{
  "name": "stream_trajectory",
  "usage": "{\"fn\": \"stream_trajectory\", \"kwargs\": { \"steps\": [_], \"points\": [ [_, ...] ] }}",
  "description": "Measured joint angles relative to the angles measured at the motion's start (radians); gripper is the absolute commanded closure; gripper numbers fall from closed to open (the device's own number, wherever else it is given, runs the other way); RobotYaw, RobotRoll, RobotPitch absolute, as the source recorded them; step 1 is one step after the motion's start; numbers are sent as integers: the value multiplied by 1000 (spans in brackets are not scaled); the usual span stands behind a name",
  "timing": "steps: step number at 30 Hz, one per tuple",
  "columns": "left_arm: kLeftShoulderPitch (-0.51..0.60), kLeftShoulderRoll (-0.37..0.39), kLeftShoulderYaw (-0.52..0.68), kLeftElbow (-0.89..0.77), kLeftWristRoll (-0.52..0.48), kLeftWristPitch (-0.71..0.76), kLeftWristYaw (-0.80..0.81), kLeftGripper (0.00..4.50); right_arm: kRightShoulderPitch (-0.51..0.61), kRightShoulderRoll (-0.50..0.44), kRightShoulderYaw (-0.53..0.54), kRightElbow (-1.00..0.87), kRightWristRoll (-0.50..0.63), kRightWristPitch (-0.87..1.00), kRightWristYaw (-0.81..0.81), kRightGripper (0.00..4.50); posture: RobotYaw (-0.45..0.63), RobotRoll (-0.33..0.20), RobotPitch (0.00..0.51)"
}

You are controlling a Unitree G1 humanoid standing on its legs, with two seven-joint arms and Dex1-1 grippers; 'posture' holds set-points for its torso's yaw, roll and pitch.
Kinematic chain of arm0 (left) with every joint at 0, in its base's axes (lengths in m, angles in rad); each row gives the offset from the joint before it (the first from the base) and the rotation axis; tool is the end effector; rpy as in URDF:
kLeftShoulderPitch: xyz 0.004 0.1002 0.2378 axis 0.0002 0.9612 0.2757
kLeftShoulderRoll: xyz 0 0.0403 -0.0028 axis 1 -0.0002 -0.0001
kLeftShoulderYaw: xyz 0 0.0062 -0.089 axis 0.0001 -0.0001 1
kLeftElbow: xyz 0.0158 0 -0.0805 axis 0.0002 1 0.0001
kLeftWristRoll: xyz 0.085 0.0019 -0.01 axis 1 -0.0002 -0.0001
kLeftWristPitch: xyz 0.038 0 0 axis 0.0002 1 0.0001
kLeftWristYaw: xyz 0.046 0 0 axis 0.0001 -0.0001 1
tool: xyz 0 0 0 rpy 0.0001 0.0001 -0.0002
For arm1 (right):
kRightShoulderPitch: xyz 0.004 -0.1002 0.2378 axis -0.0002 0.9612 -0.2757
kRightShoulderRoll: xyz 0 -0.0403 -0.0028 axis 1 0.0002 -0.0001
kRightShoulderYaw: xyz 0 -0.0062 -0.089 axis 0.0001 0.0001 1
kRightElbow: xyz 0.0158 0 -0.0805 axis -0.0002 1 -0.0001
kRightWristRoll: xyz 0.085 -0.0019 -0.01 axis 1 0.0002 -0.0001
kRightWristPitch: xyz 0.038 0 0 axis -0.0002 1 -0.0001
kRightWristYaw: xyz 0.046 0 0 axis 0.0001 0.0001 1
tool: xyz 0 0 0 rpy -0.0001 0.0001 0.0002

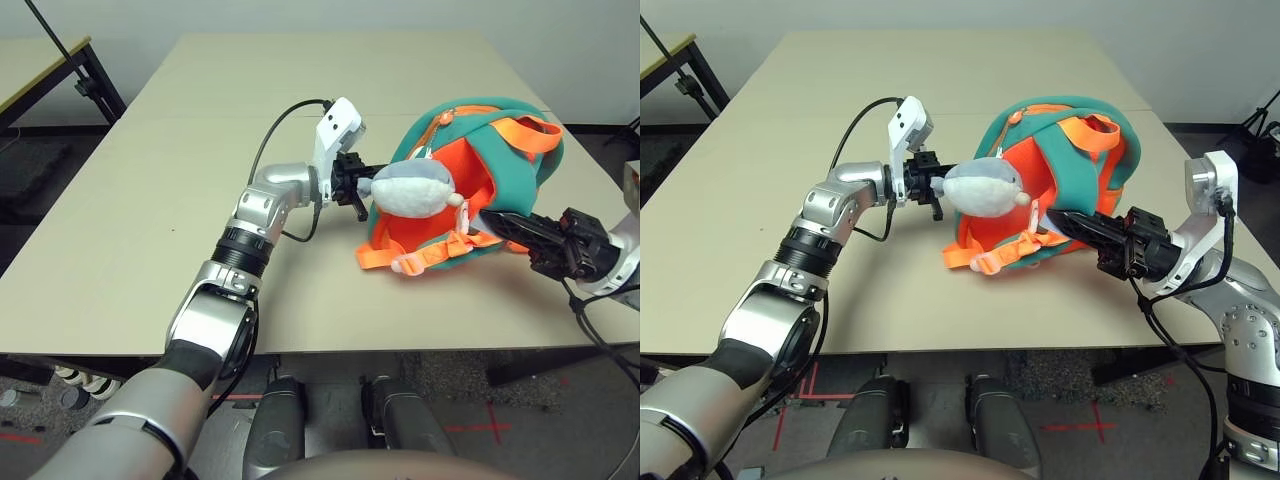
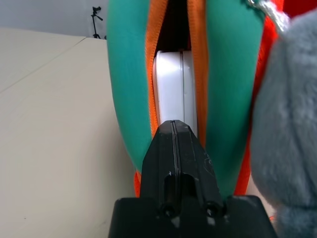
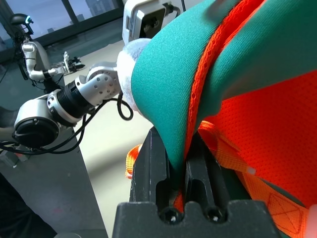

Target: Put the pencil case into the backpack and zip it.

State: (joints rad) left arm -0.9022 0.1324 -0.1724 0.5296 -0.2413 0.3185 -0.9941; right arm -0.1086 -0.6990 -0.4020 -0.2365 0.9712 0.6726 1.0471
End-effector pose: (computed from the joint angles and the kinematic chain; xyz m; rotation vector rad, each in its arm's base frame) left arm 0.3154 0.0953 0.1728 0.0823 0.0491 -1.3005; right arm 0.1886 -0.2789 0.1684 0.2733 -0.0184 1.0654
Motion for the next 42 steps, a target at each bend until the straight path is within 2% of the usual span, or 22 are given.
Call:
{"fn": "stream_trajectory", "kwargs": {
  "steps": [4, 8, 14, 17, 19, 22, 27, 31, 37, 42],
  "points": [
    [26, 16, -3, -11, 6, 10, -2, 4500, 1, 0, 0, -1, 0, 0, 0, 4480, 63, 0, 86],
    [25, 64, 16, -80, -11, 53, -8, 4500, 2, 0, 1, -2, 0, 0, 0, 4480, 74, 0, 88],
    [13, 195, 117, -226, -105, 230, -24, 4500, -5, 0, 13, 1, -5, 0, 6, 4480, 93, 0, 86],
    [1, 232, 169, -299, -178, 333, -23, 3861, -17, 0, 27, 7, -13, -1, 6, 4480, 102, 0, 84],
    [-9, 246, 196, -330, -221, 393, -23, 3171, -23, 0, 33, 10, -17, -6, 7, 4480, 101, 0, 84],
    [-45, 252, 263, -371, -343, 527, -21, 1951, -29, 0, 41, 14, -28, -11, 10, 4480, 102, 0, 84],
    [-83, 287, 308, -451, -469, 646, -29, 12, -31, 0, 43, 20, -39, -13, 20, 4480, 99, 0, 76],
    [-80, 308, 261, -504, -485, 669, -48, 0, -33, 0, 45, 27, -44, -15, 24, 4480, 96, 0, 72],
    [-64, 284, 181, -516, -482, 653, -49, 0, -36, 0, 47, 28, -47, -15, 26, 4480, 92, 0, 71],
    [-62, 264, 101, -513, -422, 574, -47, 0, -36, 0, 47, 28, -48, -16, 26, 4480, 77, 0, 68]
  ]
}}
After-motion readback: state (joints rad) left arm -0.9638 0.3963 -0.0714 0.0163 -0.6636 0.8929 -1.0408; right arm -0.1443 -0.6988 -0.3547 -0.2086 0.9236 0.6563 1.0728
